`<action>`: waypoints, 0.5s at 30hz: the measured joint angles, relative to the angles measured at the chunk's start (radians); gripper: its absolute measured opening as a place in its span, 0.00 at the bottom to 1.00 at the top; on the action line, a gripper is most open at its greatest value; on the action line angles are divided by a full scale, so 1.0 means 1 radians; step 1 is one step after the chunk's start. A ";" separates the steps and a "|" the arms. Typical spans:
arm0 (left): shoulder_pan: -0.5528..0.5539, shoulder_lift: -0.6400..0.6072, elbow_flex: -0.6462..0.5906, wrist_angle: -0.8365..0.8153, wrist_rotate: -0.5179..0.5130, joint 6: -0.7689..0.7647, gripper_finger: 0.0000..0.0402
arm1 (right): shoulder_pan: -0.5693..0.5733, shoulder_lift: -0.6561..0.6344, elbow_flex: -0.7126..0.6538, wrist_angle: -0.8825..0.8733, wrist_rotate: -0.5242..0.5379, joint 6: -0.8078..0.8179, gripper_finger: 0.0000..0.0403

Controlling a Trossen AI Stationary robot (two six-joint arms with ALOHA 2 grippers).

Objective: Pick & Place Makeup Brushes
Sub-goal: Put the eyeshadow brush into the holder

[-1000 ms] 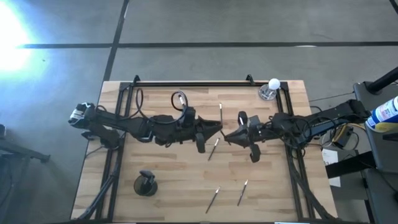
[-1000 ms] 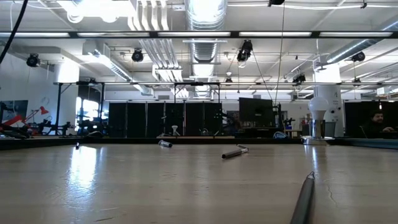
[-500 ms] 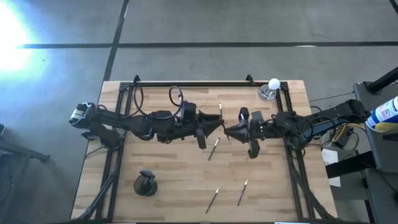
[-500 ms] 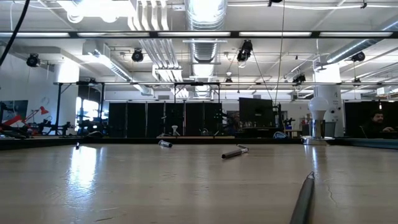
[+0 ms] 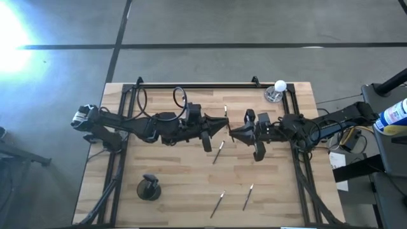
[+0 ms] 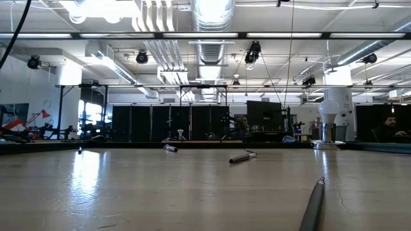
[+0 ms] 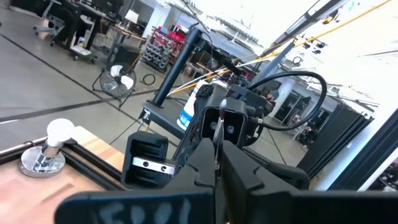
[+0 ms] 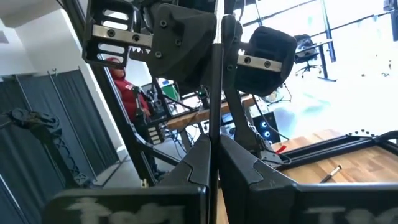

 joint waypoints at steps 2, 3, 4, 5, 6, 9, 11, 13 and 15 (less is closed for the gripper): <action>0.002 0.000 0.000 0.000 0.002 0.009 0.01 | 0.000 -0.001 0.000 -0.002 0.010 -0.005 0.05; 0.002 -0.002 0.000 -0.002 0.003 0.017 0.01 | 0.000 -0.003 0.000 -0.005 0.010 -0.007 0.07; 0.002 -0.003 0.000 -0.007 0.004 0.021 0.01 | 0.000 -0.007 0.000 -0.011 0.010 -0.010 0.09; 0.003 -0.009 0.000 -0.017 0.004 0.022 0.01 | 0.000 -0.009 0.000 -0.023 0.011 -0.011 0.12; 0.003 -0.015 0.000 -0.032 0.005 0.022 0.01 | 0.000 -0.016 0.000 -0.043 0.010 -0.011 0.14; 0.005 -0.033 0.010 -0.082 0.005 0.023 0.00 | 0.000 -0.046 0.000 -0.126 0.011 -0.011 0.23; 0.005 -0.044 0.011 -0.105 0.005 0.025 0.00 | 0.000 -0.071 0.000 -0.187 0.010 -0.011 0.27; 0.005 -0.052 0.011 -0.134 0.005 0.025 0.00 | 0.000 -0.095 0.000 -0.251 -0.019 -0.024 0.30; 0.006 -0.066 0.011 -0.190 0.005 0.017 0.00 | -0.003 -0.122 0.000 -0.328 -0.123 -0.061 0.32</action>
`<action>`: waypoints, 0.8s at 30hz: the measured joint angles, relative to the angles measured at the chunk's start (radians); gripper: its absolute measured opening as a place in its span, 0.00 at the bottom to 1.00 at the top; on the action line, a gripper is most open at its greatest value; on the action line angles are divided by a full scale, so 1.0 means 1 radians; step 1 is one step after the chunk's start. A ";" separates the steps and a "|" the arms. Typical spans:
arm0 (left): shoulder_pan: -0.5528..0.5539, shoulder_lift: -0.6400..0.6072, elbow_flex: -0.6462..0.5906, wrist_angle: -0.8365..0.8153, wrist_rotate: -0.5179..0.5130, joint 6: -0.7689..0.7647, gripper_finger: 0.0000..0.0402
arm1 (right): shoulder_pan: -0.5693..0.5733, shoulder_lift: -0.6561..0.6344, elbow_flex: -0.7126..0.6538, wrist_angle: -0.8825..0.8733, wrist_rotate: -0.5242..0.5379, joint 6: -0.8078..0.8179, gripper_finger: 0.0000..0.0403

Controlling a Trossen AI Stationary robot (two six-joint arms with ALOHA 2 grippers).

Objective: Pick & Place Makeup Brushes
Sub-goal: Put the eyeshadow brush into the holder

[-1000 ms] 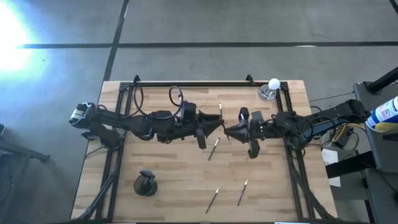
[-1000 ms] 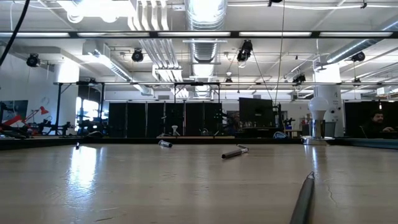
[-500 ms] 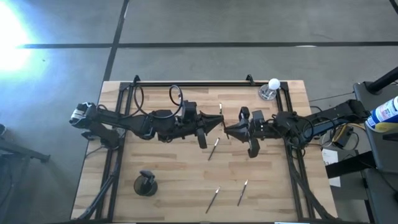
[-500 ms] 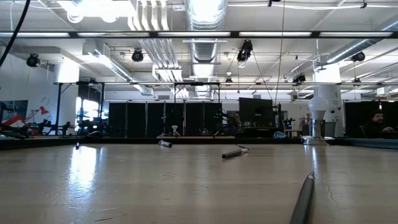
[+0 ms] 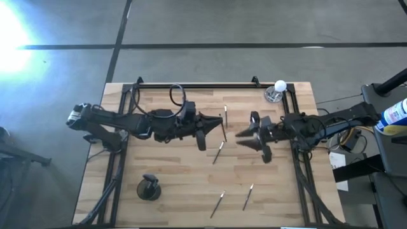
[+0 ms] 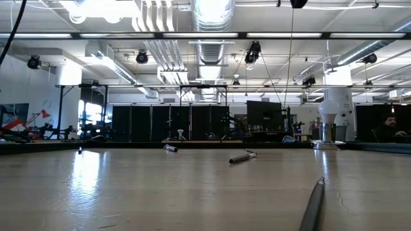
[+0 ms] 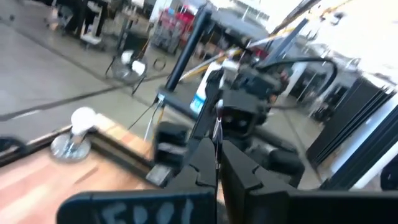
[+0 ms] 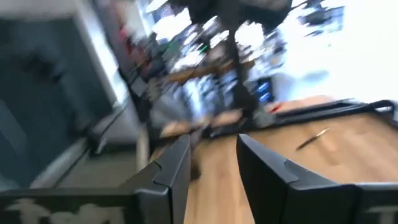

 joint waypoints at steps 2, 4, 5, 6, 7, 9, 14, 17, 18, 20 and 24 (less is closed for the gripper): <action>0.000 -0.017 0.000 -0.077 0.000 -0.022 0.00 | 0.000 -0.019 0.001 -0.078 -0.091 -0.023 0.30; 0.000 -0.031 0.004 -0.165 0.000 -0.045 0.00 | 0.000 -0.032 0.001 -0.175 -0.148 -0.050 0.26; 0.000 -0.034 0.009 -0.208 0.000 -0.055 0.00 | 0.000 -0.034 0.001 -0.213 -0.170 -0.062 0.23; -0.001 -0.035 0.015 -0.254 0.000 -0.065 0.00 | -0.001 -0.036 0.001 -0.245 -0.189 -0.080 0.19; -0.003 -0.035 0.024 -0.307 0.000 -0.078 0.00 | -0.002 -0.036 0.001 -0.265 -0.208 -0.094 0.14; -0.010 -0.035 0.038 -0.390 0.001 -0.097 0.00 | -0.001 -0.034 0.000 -0.268 -0.223 -0.117 0.05; -0.035 -0.035 0.041 -0.434 0.012 -0.105 0.00 | -0.001 -0.021 -0.002 -0.219 -0.174 -0.130 0.02; -0.050 -0.035 0.041 -0.433 0.013 -0.099 0.00 | -0.002 -0.022 -0.033 -0.105 -0.113 -0.144 0.02; -0.054 -0.035 0.041 -0.432 0.013 -0.099 0.00 | -0.003 -0.022 -0.049 -0.064 -0.100 -0.150 0.02; -0.061 -0.035 0.041 -0.434 0.009 -0.096 0.00 | -0.008 -0.021 -0.084 0.013 -0.092 -0.149 0.02; -0.074 -0.037 0.041 -0.434 0.008 -0.088 0.00 | -0.010 -0.027 -0.134 0.074 -0.094 -0.118 0.02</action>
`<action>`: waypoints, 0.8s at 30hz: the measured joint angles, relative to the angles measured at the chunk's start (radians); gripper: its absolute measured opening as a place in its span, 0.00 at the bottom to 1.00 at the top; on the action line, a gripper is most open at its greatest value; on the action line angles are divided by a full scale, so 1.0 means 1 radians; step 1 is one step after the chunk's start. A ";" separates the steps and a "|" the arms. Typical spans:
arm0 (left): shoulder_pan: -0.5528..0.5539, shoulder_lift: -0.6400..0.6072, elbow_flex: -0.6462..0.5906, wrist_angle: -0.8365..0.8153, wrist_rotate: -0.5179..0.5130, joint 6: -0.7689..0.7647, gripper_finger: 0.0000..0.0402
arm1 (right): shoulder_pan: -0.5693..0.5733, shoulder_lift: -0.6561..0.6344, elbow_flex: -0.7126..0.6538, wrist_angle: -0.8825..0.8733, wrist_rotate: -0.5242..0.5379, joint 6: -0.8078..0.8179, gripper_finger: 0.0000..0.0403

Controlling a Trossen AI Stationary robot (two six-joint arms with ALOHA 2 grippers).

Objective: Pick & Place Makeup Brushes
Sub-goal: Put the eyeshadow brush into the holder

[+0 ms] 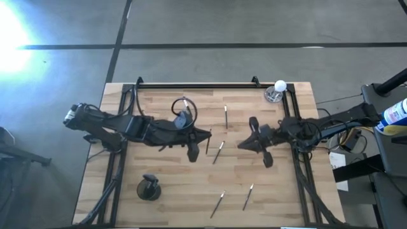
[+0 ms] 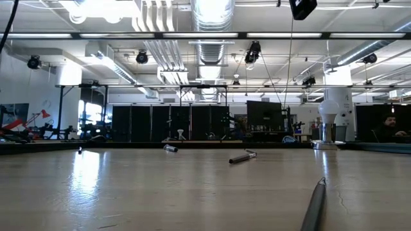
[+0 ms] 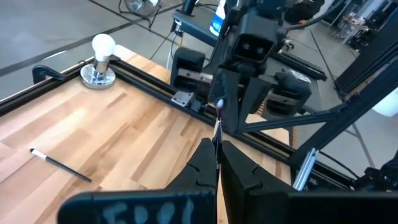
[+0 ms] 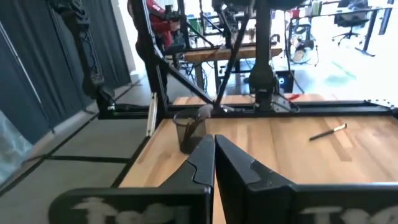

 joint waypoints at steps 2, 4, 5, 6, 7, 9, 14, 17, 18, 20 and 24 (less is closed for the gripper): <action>-0.006 -0.002 0.000 -0.004 -0.001 0.000 0.00 | 0.000 -0.005 -0.013 0.014 -0.001 0.013 0.02; -0.014 -0.005 0.000 -0.018 -0.002 -0.001 0.00 | 0.000 -0.011 -0.015 0.017 0.000 0.022 0.02; -0.016 -0.007 0.000 -0.026 -0.002 -0.001 0.00 | 0.000 -0.012 -0.015 0.020 0.000 0.015 0.02; -0.019 -0.008 0.000 -0.029 -0.002 -0.001 0.00 | 0.000 -0.012 -0.015 0.020 0.000 0.011 0.02; -0.023 -0.010 0.000 -0.031 -0.002 -0.001 0.00 | 0.000 -0.012 -0.015 0.019 0.000 0.010 0.02; -0.028 -0.014 0.000 -0.034 -0.002 -0.001 0.00 | 0.000 -0.010 -0.015 0.018 0.000 0.012 0.02; -0.035 -0.019 0.000 -0.040 -0.002 -0.001 0.00 | 0.000 -0.010 -0.015 0.018 0.001 0.015 0.02; -0.037 -0.022 0.000 -0.041 -0.002 0.000 0.00 | 0.000 -0.010 -0.015 0.018 0.001 0.016 0.02; -0.037 -0.023 0.000 -0.041 -0.002 0.000 0.00 | 0.000 -0.010 -0.015 0.018 0.001 0.015 0.02; -0.037 -0.025 0.000 -0.041 0.000 0.000 0.00 | 0.000 -0.009 -0.015 0.018 0.001 0.015 0.02; -0.046 -0.027 0.000 -0.048 0.001 -0.009 0.00 | 0.000 -0.008 -0.015 0.017 0.001 0.015 0.02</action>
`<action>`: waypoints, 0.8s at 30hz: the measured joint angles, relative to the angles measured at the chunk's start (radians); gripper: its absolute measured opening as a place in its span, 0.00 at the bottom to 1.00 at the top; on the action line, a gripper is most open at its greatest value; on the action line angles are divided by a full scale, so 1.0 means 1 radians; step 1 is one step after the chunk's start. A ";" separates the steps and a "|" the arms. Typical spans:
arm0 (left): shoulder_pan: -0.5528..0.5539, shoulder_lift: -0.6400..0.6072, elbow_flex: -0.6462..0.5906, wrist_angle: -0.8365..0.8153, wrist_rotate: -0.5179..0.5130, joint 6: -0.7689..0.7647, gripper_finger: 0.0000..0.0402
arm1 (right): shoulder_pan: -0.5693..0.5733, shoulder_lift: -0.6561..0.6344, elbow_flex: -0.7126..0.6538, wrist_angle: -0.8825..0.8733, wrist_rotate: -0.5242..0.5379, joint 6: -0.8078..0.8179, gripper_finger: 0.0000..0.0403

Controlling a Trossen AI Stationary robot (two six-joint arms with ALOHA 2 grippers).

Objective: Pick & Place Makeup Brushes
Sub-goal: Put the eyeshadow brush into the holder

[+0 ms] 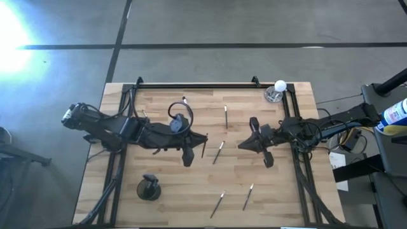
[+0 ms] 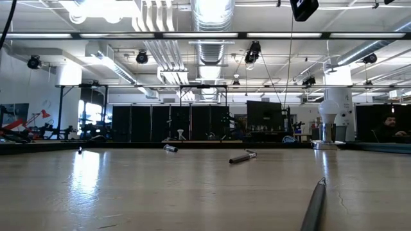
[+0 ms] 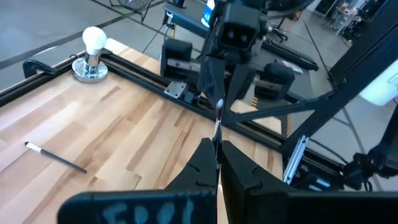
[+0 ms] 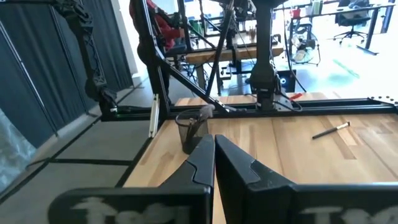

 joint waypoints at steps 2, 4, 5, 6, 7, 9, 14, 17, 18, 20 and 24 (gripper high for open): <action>-0.010 -0.002 0.000 -0.027 0.001 -0.007 0.00 | 0.000 0.000 0.000 0.000 0.000 0.001 0.02; -0.021 -0.003 0.000 -0.061 0.014 -0.021 0.00 | 0.000 0.000 0.000 0.000 0.000 0.000 0.02; -0.026 -0.005 0.000 -0.087 0.026 -0.032 0.00 | 0.000 0.000 0.000 0.000 0.000 0.000 0.02; -0.035 -0.006 0.000 -0.114 0.039 -0.040 0.00 | 0.000 0.000 0.000 0.000 0.000 0.001 0.02; -0.045 -0.008 0.000 -0.139 0.046 -0.047 0.00 | 0.000 0.000 0.000 0.000 0.000 0.002 0.02; -0.078 -0.014 0.000 -0.192 0.055 -0.056 0.00 | 0.000 0.000 0.000 0.000 0.000 0.002 0.02; -0.221 -0.046 0.000 -0.318 0.019 -0.064 0.00 | 0.000 0.000 0.000 0.000 0.000 0.002 0.02; -0.329 -0.071 0.000 -0.428 -0.053 -0.122 0.00 | 0.000 0.000 0.000 0.000 0.000 0.002 0.02; -0.366 -0.079 -0.001 -0.466 -0.079 -0.154 0.00 | 0.000 0.000 0.000 0.000 0.000 0.002 0.02; -0.445 -0.096 -0.004 -0.545 -0.133 -0.226 0.00 | 0.000 0.000 0.000 0.000 0.000 0.000 0.02; -0.597 -0.129 -0.044 -0.652 -0.259 -0.405 0.00 | 0.000 0.000 0.000 0.000 0.000 0.000 0.02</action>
